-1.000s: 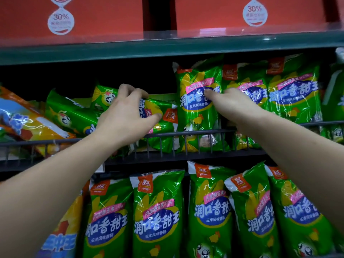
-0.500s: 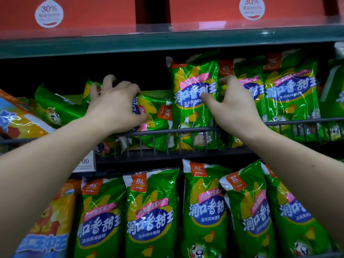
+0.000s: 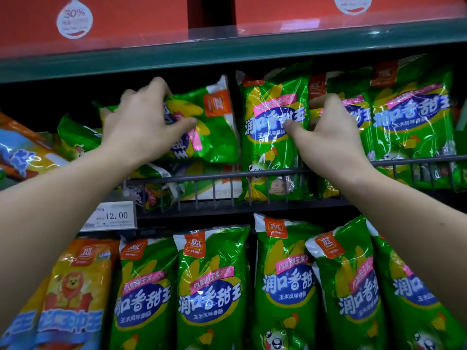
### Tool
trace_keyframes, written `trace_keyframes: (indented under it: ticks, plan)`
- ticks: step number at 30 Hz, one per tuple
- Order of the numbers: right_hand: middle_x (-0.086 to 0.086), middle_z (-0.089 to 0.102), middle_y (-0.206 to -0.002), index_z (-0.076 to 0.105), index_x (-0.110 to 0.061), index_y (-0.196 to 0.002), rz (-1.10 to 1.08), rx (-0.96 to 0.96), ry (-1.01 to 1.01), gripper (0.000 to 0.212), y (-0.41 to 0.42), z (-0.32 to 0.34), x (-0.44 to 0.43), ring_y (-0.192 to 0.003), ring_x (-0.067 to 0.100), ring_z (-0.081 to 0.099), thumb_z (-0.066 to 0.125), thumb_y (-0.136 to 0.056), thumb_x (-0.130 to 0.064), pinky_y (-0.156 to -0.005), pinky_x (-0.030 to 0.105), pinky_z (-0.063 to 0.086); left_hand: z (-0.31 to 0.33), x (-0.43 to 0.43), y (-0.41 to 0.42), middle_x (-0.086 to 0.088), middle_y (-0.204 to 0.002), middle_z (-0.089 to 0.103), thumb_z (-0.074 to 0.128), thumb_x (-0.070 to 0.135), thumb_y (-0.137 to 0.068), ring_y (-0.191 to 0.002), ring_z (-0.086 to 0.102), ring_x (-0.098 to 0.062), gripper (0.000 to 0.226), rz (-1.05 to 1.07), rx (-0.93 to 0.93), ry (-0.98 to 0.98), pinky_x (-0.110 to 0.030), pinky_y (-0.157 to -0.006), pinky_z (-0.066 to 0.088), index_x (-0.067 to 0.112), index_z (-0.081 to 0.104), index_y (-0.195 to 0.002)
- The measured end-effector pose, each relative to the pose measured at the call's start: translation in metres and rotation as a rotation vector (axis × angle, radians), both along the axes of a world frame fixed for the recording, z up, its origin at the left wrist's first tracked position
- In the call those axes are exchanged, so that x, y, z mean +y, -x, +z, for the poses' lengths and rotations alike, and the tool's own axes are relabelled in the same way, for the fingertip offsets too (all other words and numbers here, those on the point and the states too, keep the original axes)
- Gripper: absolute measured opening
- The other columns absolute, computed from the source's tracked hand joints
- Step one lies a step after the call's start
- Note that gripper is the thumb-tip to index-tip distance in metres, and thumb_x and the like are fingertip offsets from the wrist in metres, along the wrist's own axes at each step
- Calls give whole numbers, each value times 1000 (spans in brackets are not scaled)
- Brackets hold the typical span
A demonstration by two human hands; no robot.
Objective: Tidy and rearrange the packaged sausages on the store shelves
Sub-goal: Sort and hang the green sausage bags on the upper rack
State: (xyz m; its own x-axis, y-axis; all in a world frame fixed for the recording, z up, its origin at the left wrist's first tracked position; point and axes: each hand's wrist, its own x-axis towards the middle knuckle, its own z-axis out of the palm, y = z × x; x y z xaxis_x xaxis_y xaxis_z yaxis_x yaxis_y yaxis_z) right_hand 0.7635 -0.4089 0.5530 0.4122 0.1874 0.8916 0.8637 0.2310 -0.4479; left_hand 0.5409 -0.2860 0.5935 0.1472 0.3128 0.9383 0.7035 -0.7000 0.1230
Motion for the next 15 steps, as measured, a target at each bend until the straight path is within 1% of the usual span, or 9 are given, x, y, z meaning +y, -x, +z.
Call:
trace_keyframes:
  ticks: [1,2,4,6,8,9,11,13,15]
  plan:
    - [5,52,-109,43,-17,-131,-1,1,1,50,1,1,0,-86,16,53,65,-92,-37,-74,24,35,1,1,3,-8,-104,55,64,61,-83,-113,52,-37,55,-43,-57,6,-63,-97,41,21,43,-114]
    - [4,52,-107,44,-16,-131,-1,0,1,49,1,1,0,-84,14,53,66,-92,-37,-75,24,35,2,3,5,-8,-107,58,64,62,-82,-111,53,-36,55,-82,-93,6,-61,-95,43,22,44,-114]
    - [3,52,-104,44,-16,-130,0,-5,8,48,1,2,0,-75,3,49,66,-92,-36,-70,24,36,0,7,6,-7,-112,61,63,62,-83,-109,55,-34,56,-144,-110,0,-58,-93,46,22,45,-116]
    - [3,52,-105,44,-16,-131,0,-4,19,49,1,2,0,-72,1,48,65,-92,-37,-61,24,36,-3,9,4,-5,-110,62,62,62,-84,-105,58,-33,55,-208,-110,8,-56,-90,48,21,45,-116]
    - [4,52,-109,45,-15,-132,2,-6,21,50,1,1,-1,-72,3,49,65,-92,-37,-65,25,38,-3,8,0,-2,-106,62,62,61,-85,-100,60,-29,52,-284,-114,28,-51,-88,51,22,46,-116]
    - [4,52,-110,45,-15,-132,4,-7,23,51,1,1,-1,-73,2,49,65,-92,-38,-69,25,37,-3,7,-4,1,-102,61,61,59,-87,-96,60,-25,50,-318,-116,46,-46,-85,51,21,47,-116]
    - [4,52,-111,45,-16,-133,3,-8,25,51,0,1,-1,-74,3,49,66,-92,-38,-73,24,36,-2,7,-11,11,-90,57,59,55,-91,-83,57,-12,42,-364,-116,76,-33,-71,45,22,47,-114]
    - [3,51,-110,45,-16,-133,-4,-11,28,51,0,1,-1,-74,3,49,65,-92,-39,-73,23,35,-2,9,-17,17,-84,52,56,53,-93,-74,51,2,37,-392,-117,84,-26,-61,39,22,45,-111]
    - [2,51,-109,45,-15,-133,-6,-11,27,52,0,0,-1,-76,6,49,65,-92,-39,-75,23,35,1,11,-21,17,-83,51,55,53,-94,-73,48,5,37,-405,-127,92,-24,-59,39,21,45,-109]
